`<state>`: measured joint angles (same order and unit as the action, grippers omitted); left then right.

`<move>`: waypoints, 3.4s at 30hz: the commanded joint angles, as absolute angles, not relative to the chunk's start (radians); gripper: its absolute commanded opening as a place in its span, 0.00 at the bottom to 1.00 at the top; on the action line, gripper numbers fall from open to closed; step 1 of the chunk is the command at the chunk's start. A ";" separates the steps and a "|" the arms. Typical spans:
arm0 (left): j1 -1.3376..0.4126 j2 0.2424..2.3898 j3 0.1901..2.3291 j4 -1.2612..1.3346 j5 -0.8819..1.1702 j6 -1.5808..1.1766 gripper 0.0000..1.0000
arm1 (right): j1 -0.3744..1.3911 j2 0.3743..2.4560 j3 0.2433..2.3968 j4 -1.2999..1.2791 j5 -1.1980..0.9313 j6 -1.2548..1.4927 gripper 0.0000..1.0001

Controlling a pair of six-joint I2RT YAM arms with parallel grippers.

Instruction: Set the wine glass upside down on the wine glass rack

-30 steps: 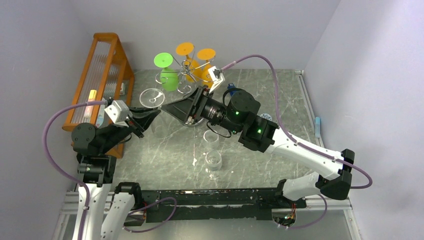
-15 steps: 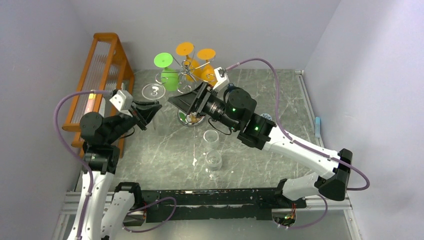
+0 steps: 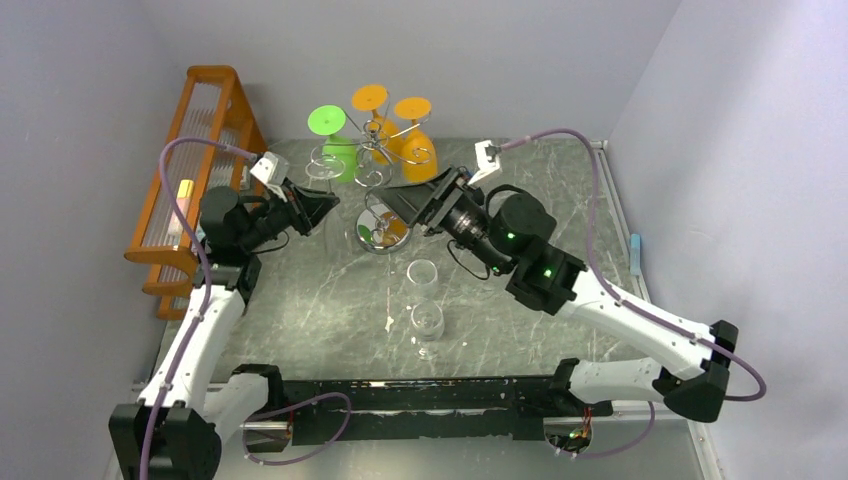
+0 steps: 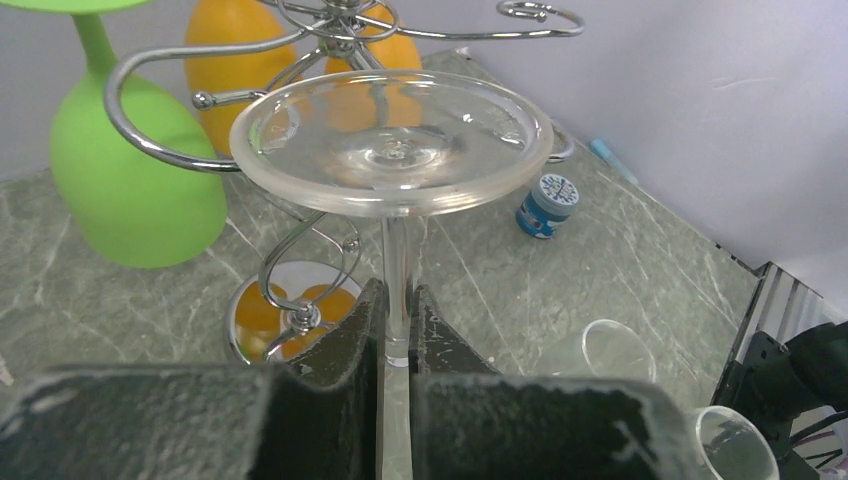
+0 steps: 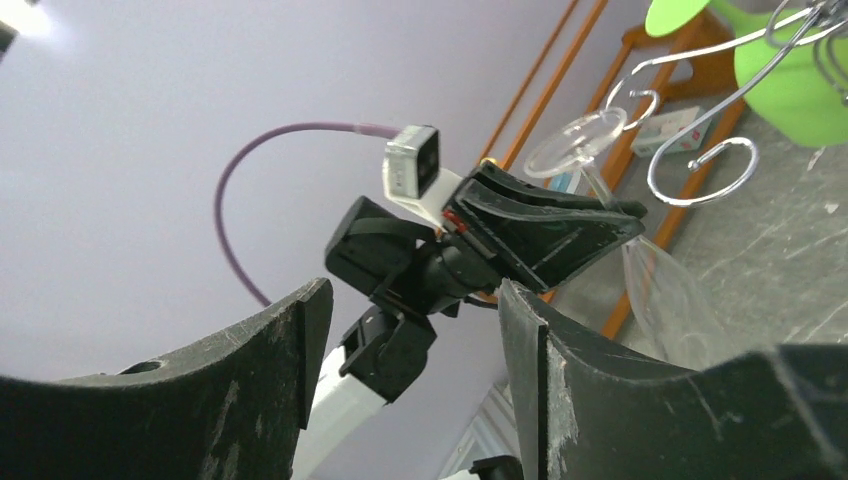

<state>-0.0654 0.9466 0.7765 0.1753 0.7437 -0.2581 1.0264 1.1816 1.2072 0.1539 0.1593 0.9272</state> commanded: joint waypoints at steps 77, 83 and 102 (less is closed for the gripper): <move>-0.191 1.076 0.739 0.455 0.443 -0.048 0.05 | 1.015 1.011 1.081 0.180 0.308 0.885 0.66; -0.195 1.106 0.755 0.448 0.423 -0.094 0.20 | 1.014 1.008 1.072 0.174 0.313 0.887 0.66; -0.203 0.853 0.629 0.254 0.253 -0.308 0.73 | 1.014 0.976 1.033 0.057 0.351 0.865 0.67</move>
